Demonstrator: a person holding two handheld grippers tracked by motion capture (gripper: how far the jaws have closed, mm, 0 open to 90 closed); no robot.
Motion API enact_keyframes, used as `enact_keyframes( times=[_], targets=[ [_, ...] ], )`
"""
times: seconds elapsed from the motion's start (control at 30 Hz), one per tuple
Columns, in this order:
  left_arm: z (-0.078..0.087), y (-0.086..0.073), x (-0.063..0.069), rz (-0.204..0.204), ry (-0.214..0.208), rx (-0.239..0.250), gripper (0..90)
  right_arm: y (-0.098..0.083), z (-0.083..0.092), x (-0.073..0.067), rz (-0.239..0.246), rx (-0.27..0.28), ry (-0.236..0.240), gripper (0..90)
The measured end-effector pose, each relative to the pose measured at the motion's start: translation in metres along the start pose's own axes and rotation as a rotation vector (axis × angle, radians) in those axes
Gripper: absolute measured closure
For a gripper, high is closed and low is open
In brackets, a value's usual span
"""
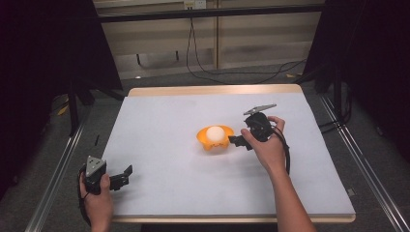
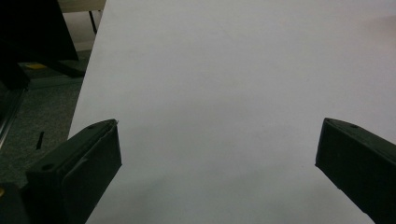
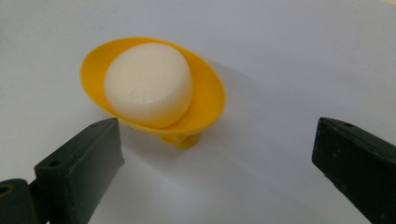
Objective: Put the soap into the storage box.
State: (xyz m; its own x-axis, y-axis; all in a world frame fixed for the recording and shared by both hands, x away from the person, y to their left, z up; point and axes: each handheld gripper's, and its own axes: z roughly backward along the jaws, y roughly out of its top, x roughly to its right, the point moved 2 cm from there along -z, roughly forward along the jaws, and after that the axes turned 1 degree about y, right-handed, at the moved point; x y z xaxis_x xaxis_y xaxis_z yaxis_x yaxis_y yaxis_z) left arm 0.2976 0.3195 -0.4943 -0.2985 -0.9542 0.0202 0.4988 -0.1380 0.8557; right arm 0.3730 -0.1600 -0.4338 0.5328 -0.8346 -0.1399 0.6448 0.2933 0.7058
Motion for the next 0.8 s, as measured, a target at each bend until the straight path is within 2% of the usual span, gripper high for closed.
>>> enact_keyframes(
  times=[0.8],
  targets=[
    [0.000, 0.000, 0.000, 0.002, 0.000, -0.002, 0.0, -0.054, 0.034, 0.033, -0.073, 0.025, -0.044, 0.9]
  ],
)
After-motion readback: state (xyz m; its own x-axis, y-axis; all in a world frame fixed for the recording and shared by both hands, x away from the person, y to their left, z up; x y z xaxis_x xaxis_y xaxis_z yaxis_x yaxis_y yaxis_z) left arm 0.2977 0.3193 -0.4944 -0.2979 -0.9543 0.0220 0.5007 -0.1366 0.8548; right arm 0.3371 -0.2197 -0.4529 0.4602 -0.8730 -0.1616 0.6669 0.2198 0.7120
